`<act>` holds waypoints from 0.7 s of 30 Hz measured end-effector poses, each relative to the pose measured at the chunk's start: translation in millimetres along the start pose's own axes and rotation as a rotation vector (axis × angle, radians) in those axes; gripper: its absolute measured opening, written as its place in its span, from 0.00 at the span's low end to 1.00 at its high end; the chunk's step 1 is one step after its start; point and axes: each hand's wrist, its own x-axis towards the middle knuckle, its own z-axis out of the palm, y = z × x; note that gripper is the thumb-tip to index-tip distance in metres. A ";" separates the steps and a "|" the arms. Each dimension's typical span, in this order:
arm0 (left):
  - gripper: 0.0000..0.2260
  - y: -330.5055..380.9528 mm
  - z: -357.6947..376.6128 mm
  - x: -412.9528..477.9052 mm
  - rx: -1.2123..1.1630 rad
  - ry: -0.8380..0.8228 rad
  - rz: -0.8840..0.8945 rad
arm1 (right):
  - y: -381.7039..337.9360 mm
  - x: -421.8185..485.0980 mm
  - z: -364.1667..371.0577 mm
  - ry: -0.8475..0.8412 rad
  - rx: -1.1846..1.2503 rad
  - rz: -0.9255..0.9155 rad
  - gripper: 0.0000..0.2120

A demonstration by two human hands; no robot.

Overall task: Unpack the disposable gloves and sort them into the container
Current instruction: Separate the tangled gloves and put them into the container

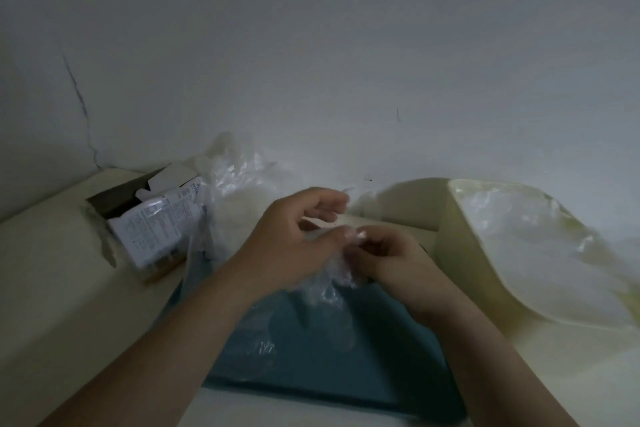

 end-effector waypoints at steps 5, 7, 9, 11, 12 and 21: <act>0.31 -7.6 -15.7 -0.3 -0.071 0.002 -0.420 | 1.5 1.5 0.3 0.101 0.185 0.040 0.10; 0.30 -10.4 -12.8 -1.4 -0.253 -0.059 -0.560 | 1.1 1.5 2.4 0.127 0.234 0.062 0.13; 0.23 -13.8 -9.9 -2.8 -0.362 -0.095 -0.531 | 0.4 0.4 5.4 0.147 0.248 0.067 0.15; 0.11 -15.8 -8.7 -4.2 -0.353 -0.078 -0.425 | 2.2 0.1 7.1 0.158 0.270 0.059 0.14; 0.05 -17.2 -9.2 -4.2 -0.354 -0.062 -0.387 | 2.1 -0.9 6.3 0.150 0.306 0.049 0.14; 0.11 -15.1 -15.8 -4.8 -0.236 -0.162 -0.301 | -10.7 -5.2 -6.0 -0.073 0.456 0.061 0.22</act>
